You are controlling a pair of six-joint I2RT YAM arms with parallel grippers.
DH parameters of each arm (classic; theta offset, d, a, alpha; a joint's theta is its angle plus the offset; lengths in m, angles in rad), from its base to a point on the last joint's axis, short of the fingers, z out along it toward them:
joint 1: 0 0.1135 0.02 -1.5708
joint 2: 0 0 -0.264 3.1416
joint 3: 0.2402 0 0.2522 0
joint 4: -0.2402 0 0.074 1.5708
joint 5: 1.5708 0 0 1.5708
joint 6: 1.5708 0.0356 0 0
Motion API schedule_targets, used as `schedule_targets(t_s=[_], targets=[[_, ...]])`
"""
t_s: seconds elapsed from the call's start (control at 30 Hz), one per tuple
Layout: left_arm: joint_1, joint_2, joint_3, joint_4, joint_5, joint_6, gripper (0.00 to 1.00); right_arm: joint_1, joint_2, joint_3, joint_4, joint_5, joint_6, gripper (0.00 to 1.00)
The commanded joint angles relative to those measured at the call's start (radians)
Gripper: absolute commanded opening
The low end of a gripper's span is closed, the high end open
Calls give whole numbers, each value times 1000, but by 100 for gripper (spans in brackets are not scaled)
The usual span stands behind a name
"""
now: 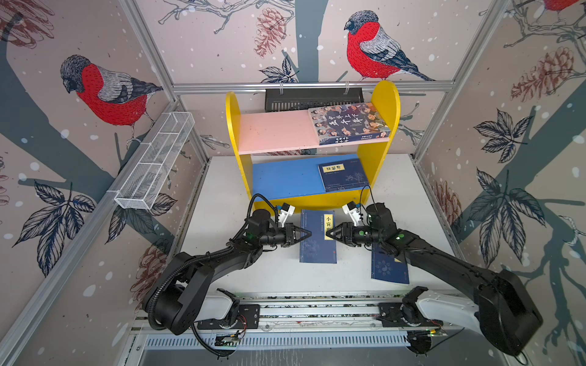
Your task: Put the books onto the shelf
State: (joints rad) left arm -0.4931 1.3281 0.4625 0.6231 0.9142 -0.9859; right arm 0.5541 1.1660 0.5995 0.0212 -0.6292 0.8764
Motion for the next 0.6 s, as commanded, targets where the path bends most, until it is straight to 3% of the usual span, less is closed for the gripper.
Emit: schedule_targets(t_s=[0.0, 0.33, 0.57], targets=[[2, -23, 43, -56, -4, 88, 0, -40, -24, -12, -103, 114, -4, 55], [4, -109, 152, -170, 26, 229, 0, -22, -324, -134, 39, 231, 201, 64], [14, -100, 289, -308, -55, 269, 0, 63, -449, -189, 126, 359, 275, 65]])
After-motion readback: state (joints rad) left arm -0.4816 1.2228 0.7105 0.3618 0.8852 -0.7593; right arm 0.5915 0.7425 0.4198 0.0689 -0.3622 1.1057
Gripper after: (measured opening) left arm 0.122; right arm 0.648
